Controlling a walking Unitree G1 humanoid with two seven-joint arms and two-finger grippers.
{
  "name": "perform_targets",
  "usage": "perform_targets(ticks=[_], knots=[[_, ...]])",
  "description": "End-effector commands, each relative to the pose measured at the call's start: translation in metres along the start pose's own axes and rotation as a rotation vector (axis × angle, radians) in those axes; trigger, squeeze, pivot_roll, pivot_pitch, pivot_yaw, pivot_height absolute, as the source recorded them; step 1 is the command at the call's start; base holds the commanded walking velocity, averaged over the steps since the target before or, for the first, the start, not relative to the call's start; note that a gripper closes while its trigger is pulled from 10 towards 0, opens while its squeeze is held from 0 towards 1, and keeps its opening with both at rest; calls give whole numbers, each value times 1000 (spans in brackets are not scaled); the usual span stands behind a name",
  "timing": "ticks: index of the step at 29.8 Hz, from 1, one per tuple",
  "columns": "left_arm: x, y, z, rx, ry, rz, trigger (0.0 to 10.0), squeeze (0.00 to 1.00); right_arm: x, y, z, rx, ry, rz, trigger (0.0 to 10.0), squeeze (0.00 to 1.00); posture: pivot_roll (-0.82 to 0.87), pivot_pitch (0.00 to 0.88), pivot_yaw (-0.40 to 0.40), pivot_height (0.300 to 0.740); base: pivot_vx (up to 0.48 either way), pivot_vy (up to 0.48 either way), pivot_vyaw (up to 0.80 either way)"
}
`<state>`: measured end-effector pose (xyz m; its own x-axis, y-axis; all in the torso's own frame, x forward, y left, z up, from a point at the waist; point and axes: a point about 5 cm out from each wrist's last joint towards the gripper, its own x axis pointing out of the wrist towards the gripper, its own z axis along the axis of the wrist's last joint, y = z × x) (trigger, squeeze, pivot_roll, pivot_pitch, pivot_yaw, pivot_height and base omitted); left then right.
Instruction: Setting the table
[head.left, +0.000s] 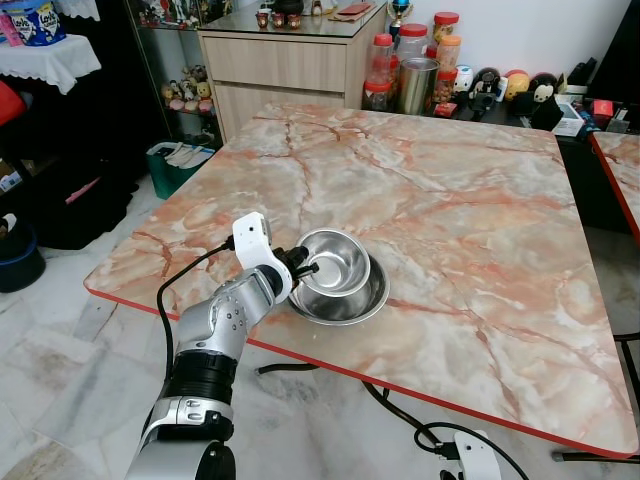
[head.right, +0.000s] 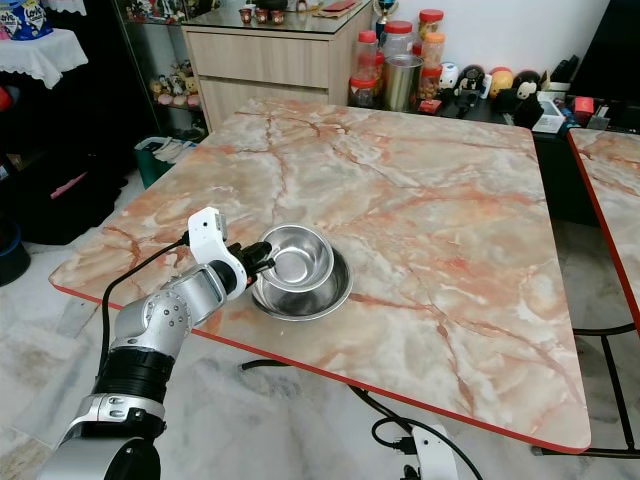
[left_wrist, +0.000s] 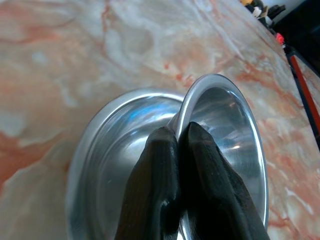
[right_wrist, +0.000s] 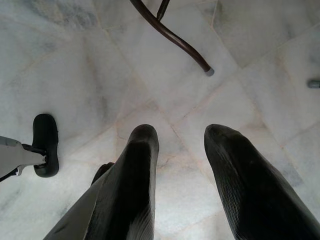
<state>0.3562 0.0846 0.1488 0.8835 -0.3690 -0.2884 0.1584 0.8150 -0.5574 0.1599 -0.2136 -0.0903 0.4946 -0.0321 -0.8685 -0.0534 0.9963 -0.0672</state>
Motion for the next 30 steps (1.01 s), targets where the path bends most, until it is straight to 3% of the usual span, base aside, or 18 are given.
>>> perform_targets(ticks=[1,18,19,25,26,27,28,30], knots=[[3,-6,5,32,0,6,10000,0,0,1,2,-5,-3,2,10000,0,54,0,29,740,0,0,0],[5,-4,3,63,32,34,10000,0,0,1,2,-3,-4,1,10000,0,52,0,31,740,0,0,0],[5,-4,3,67,35,34,10000,82,0,1,2,-3,-4,2,10000,0,52,0,31,740,0,0,0],[4,-4,1,88,51,33,10000,188,0,1,2,-3,-5,2,10000,0,52,0,31,740,0,0,0],[4,-4,1,90,52,31,10000,835,0,1,2,-2,-5,1,10000,0,53,0,30,740,0,0,0],[4,-5,1,100,52,27,10000,898,0,1,2,-2,-5,1,10000,0,53,0,30,740,0,0,0],[4,-5,1,112,54,24,10000,227,0,1,2,-3,-5,0,10000,0,54,0,29,740,0,0,0],[4,-5,1,115,55,27,10000,227,0,1,2,-3,-5,0,10000,0,54,0,29,740,0,0,0]])
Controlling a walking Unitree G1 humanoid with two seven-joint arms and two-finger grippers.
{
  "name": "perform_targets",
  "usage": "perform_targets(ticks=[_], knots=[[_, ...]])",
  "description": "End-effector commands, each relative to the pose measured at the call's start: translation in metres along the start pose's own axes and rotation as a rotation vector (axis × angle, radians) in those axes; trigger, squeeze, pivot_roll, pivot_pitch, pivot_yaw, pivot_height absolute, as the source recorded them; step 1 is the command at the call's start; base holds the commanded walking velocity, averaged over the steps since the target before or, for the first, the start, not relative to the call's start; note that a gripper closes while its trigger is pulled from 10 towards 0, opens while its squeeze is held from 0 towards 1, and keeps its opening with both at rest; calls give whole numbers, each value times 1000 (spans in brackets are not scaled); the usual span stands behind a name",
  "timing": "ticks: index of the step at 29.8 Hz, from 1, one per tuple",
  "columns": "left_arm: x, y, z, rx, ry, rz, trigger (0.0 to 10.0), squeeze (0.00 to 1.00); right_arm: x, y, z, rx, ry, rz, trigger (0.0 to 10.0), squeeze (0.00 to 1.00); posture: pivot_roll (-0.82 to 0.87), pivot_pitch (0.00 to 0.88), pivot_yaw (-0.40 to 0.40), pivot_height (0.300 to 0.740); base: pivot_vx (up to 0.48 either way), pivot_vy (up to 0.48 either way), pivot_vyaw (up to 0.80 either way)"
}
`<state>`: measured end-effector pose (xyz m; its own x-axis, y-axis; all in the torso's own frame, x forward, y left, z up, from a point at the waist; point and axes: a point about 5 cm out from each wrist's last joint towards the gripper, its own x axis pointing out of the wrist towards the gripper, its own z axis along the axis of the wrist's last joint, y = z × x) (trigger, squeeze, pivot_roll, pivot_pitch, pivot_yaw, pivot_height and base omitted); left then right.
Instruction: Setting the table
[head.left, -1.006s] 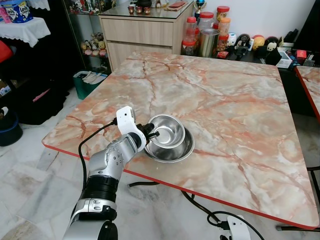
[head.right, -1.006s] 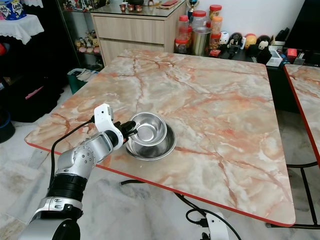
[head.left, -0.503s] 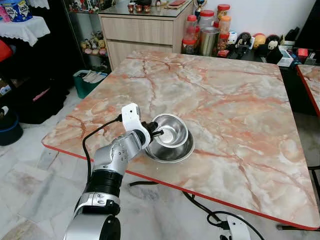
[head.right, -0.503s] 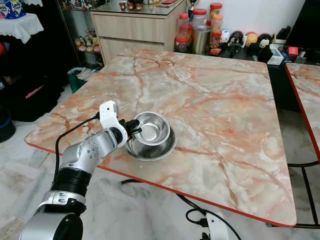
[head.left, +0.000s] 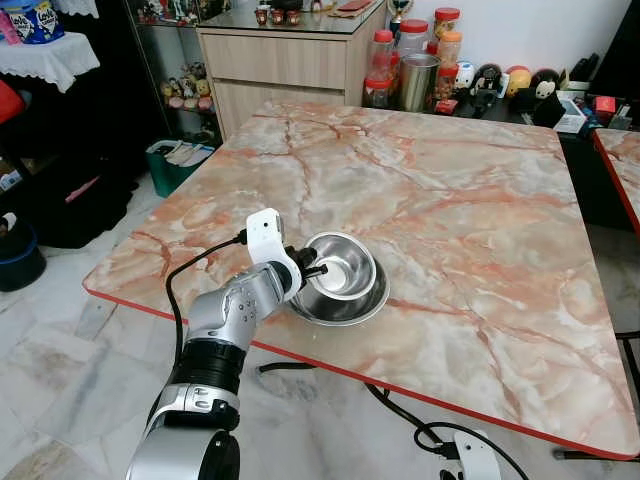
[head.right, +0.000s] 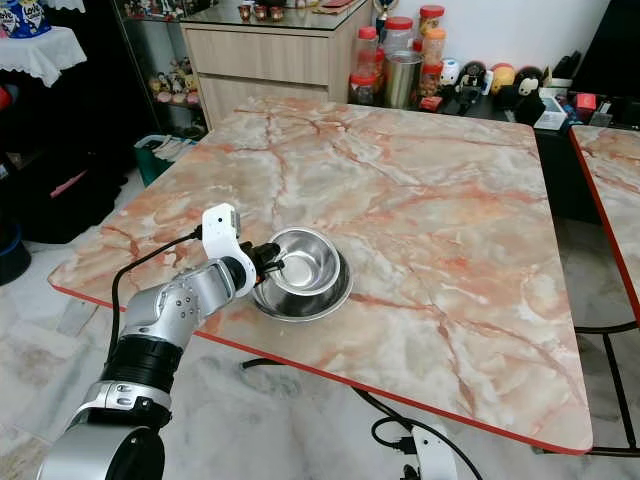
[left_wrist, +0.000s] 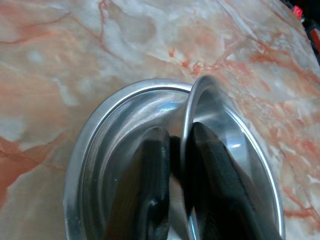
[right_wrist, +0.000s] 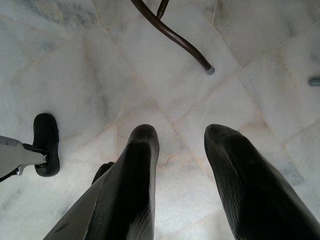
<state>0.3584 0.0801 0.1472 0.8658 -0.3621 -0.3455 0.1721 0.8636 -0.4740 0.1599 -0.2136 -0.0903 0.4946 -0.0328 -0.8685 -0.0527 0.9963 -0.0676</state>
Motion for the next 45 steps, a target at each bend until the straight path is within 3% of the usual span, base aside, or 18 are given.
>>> perform_targets(ticks=[1,11,12,13,14,15,16,17,18,28,32,35,39,42,43,44,45], knots=[[0,-2,4,26,7,-3,10000,0,0,1,2,-4,-5,1,10000,0,54,0,29,740,0,0,0],[-1,1,3,43,11,8,10000,0,0,1,2,-5,-6,2,10000,0,57,0,29,740,0,0,0],[-1,0,3,47,11,5,10000,745,0,1,2,-5,-6,2,10000,0,56,0,29,740,0,0,0],[-1,0,3,50,11,3,10000,745,0,1,2,-5,-5,2,10000,0,56,0,29,740,0,0,0],[-1,-1,3,60,12,3,10000,925,1,1,2,-4,-5,2,10000,0,56,0,29,740,0,0,0],[-1,-1,3,64,12,5,10000,925,1,1,2,-4,-5,2,10000,0,56,0,29,740,0,0,0],[-1,0,3,73,12,8,10000,851,1,1,2,-4,-6,2,10000,0,56,0,29,740,0,0,0],[-1,0,3,82,14,10,10000,216,1,1,2,-3,-6,2,10000,0,56,0,30,740,0,0,0],[-1,0,3,92,13,15,10000,0,1,1,2,-3,-6,2,10000,0,56,0,30,740,0,0,0],[-3,5,11,235,-17,69,10000,0,1,1,3,-4,-6,3,10000,0,60,0,29,740,0,0,0],[-8,1,26,458,-80,69,10000,0,1,1,3,-6,-6,4,10000,0,64,0,26,740,0,0,0],[-9,0,29,515,-98,68,10000,0,1,1,3,-6,-7,5,10000,0,65,0,25,740,0,0,0],[-12,-6,37,546,-173,47,10000,0,1,2,3,-5,-8,5,10000,0,64,0,25,740,0,0,0],[-20,-9,52,502,-309,19,10000,0,1,2,3,-2,-8,5,10000,0,63,0,26,740,0,0,0],[-22,-9,56,496,-350,23,10000,0,1,2,3,-2,-9,5,10000,0,62,0,28,740,0,0,0],[-31,2,69,491,-448,84,10000,0,1,2,3,3,-11,5,10000,0,61,0,28,740,0,0,0],[-34,7,73,488,-480,112,10000,0,1,3,3,6,-13,5,10000,0,61,0,28,740,0,0,0]])
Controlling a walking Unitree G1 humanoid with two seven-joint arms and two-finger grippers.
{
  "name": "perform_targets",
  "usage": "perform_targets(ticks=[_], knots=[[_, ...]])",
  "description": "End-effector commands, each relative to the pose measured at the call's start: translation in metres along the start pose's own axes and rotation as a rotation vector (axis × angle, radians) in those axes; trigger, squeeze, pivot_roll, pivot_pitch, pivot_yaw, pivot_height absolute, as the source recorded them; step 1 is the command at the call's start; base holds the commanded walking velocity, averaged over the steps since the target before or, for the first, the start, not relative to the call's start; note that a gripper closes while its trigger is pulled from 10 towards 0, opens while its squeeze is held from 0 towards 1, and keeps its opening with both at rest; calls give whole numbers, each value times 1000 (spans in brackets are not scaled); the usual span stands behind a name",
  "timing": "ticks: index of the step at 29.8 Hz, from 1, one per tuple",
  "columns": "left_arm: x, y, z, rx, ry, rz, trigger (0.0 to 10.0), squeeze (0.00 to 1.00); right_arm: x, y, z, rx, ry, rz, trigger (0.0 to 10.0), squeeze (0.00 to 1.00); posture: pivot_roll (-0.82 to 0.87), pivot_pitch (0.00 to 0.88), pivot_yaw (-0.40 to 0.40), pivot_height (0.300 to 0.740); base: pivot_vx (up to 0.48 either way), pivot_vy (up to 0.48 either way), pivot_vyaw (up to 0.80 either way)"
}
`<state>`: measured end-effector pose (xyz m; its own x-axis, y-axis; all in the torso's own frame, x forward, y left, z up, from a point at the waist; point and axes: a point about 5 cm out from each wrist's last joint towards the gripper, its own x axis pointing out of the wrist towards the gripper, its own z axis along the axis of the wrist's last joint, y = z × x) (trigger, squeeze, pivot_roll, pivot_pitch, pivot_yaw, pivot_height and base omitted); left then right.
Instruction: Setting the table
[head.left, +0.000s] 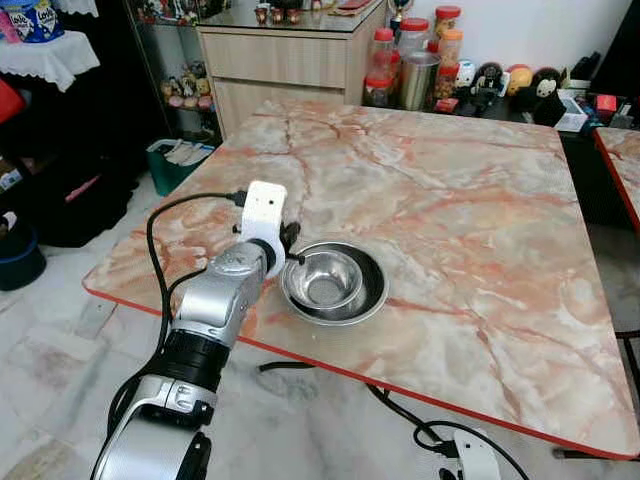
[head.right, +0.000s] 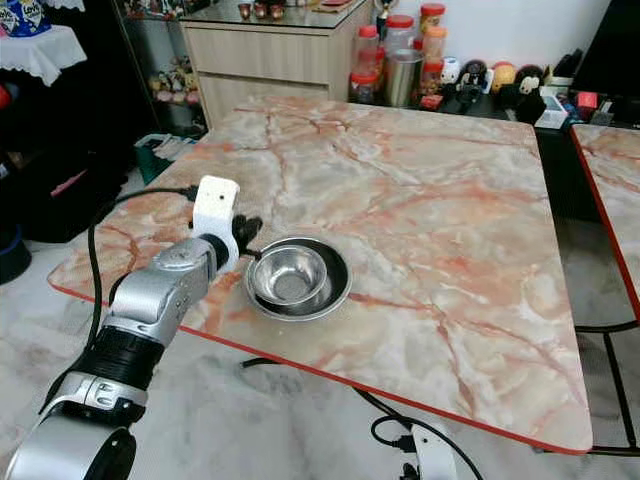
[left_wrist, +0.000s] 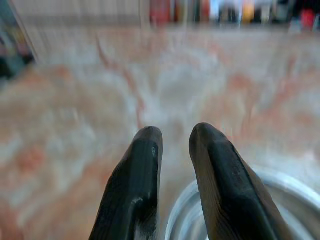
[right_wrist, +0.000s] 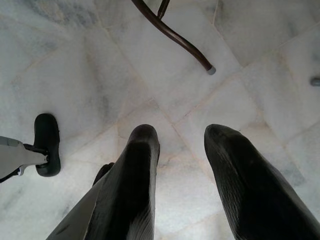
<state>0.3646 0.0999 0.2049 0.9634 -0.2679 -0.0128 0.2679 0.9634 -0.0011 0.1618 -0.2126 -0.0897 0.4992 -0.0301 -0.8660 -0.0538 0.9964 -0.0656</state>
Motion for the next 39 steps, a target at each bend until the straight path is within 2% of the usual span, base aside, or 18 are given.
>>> perform_targets(ticks=[1,2,3,5,6,7,8,10,12,13,16,19,27,30,33,34,35,39], knots=[[-8,27,11,8,-102,126,10000,0,0,2,1,8,-9,2,10000,0,61,0,28,740,0,0,0],[-8,27,11,8,-102,126,10000,0,0,2,1,8,-9,2,10000,0,61,0,28,740,0,0,0],[-14,45,11,9,-130,211,10000,0,0,2,1,15,-14,1,10000,0,64,0,29,740,0,0,0],[-32,84,11,227,-188,404,10000,0,0,2,2,20,-20,2,10000,0,64,0,29,740,0,0,0],[-40,96,9,268,-208,458,10000,0,0,2,2,19,-20,2,10000,0,70,0,29,740,0,0,0],[-40,96,9,268,-208,458,10000,0,0,2,2,19,-20,2,10000,0,70,0,29,740,0,0,0],[-59,123,0,304,-203,620,10000,0,0,2,2,17,-20,3,10000,0,72,0,30,740,0,0,0],[-77,147,-11,318,-167,762,10000,0,0,2,2,16,-22,3,10000,0,71,0,30,740,0,0,0],[-91,163,-22,357,-123,852,10000,0,0,2,2,17,-23,2,10000,0,71,0,28,740,0,0,0],[-109,179,-37,387,-81,938,10000,0,0,1,1,16,-22,1,10000,0,74,0,27,740,0,0,0],[-125,191,-55,410,-31,1005,10000,0,0,1,1,12,-21,1,10000,0,79,0,26,740,0,0,0],[-169,208,-112,438,218,1163,10000,0,0,1,0,7,-19,3,10000,0,75,0,30,740,0,0,0],[-218,187,-198,319,584,1191,10000,0,0,3,-1,10,-17,4,10000,0,62,0,39,740,0,0,0],[-222,176,-214,283,648,1141,10000,0,0,3,-2,11,-16,4,10000,0,62,0,39,740,0,0,0],[-218,152,-239,209,757,943,10000,0,0,3,-2,9,-14,5,10000,0,68,0,36,740,0,0,0],[-213,132,-253,119,791,805,10000,0,0,3,-3,9,-14,7,10000,0,64,0,37,740,0,0,0],[-213,132,-253,119,791,805,10000,0,0,3,-3,9,-14,7,10000,0,64,0,37,740,0,0,0],[-199,91,-270,5,814,550,10000,0,-1,2,-3,7,-13,4,10000,0,52,0,28,740,0,0,0]])
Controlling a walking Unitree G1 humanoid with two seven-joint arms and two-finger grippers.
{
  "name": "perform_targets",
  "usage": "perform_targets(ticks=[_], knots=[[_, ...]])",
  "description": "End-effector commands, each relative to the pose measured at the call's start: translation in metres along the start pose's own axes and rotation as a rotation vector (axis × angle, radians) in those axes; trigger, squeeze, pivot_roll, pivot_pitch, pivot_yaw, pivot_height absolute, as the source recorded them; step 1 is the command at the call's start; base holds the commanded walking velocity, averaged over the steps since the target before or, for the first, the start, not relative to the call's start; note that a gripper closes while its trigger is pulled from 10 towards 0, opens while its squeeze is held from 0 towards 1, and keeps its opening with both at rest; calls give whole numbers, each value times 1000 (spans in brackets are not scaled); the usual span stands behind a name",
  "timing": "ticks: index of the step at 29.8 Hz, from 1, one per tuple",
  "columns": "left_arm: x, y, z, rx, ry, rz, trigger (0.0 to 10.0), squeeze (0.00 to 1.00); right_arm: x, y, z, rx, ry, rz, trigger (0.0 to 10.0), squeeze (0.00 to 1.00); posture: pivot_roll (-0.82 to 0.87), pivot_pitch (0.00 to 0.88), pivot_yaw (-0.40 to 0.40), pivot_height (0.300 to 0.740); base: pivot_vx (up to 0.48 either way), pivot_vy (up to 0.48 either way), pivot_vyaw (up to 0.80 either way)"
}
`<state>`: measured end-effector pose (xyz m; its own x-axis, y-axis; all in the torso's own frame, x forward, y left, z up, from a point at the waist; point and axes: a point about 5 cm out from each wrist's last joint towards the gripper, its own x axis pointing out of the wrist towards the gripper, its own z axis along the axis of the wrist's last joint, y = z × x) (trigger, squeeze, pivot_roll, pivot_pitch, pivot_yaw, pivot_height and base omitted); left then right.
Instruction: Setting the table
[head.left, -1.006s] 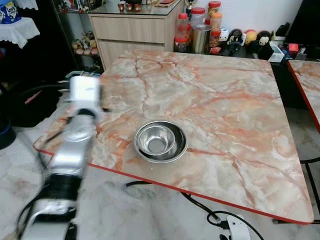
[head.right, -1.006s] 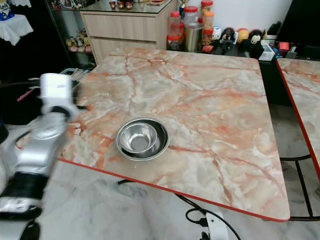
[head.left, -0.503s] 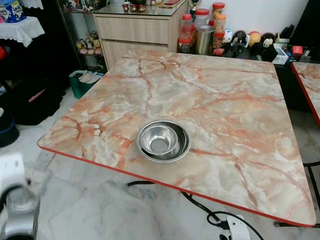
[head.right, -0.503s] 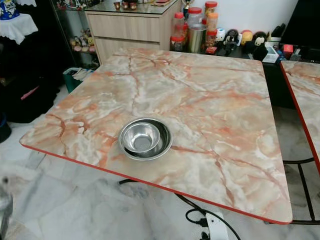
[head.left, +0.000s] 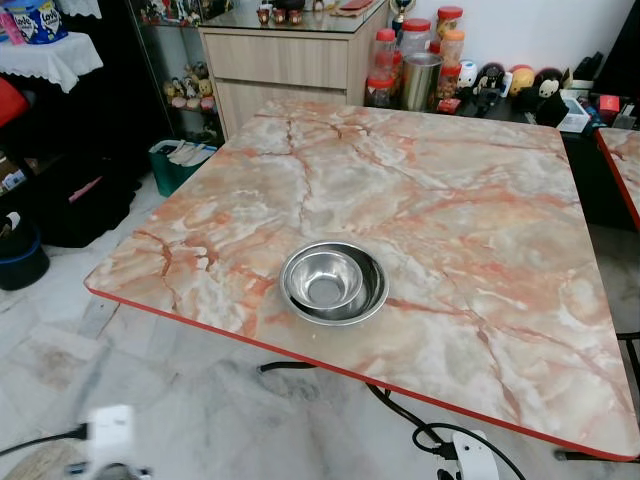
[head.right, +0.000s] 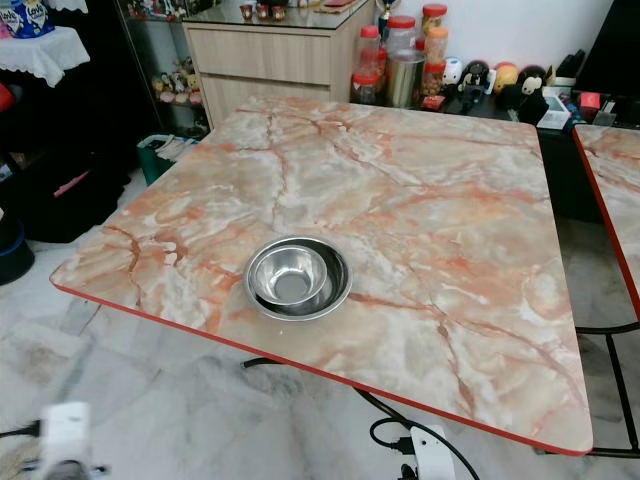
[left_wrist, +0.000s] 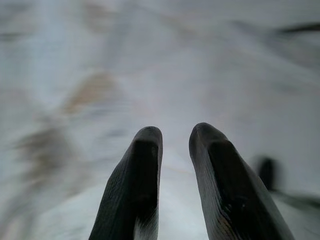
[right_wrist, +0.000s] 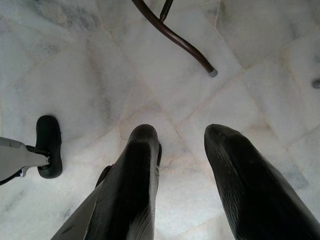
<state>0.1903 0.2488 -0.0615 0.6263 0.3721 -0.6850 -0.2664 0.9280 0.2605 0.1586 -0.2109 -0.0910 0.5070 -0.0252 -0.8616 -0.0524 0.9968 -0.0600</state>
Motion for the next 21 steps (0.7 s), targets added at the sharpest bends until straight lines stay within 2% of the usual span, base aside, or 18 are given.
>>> perform_targets(ticks=[1,3,9,11,12,21], knots=[[0,-8,2,8,-10,-73,10000,0,0,0,0,3,-3,0,10000,0,52,0,28,740,0,0,0],[-2,-19,-3,19,0,-113,10000,0,0,-2,-1,-5,2,-8,10000,0,38,0,21,740,0,0,0],[-4,-28,-11,45,39,-151,10000,0,-1,-5,-2,-5,7,-27,10000,0,30,0,21,740,0,0,0],[-6,-35,-19,152,72,-198,10000,0,-1,-6,-3,-2,13,-31,10000,0,23,0,20,740,0,0,0],[-8,-39,-22,193,82,-221,10000,0,-1,-6,-4,3,23,-32,10000,0,21,0,21,740,0,0,-675],[-7,-41,-19,205,79,-229,10000,0,-1,-6,-2,-10,27,-33,10000,0,32,0,19,740,0,0,-756]])
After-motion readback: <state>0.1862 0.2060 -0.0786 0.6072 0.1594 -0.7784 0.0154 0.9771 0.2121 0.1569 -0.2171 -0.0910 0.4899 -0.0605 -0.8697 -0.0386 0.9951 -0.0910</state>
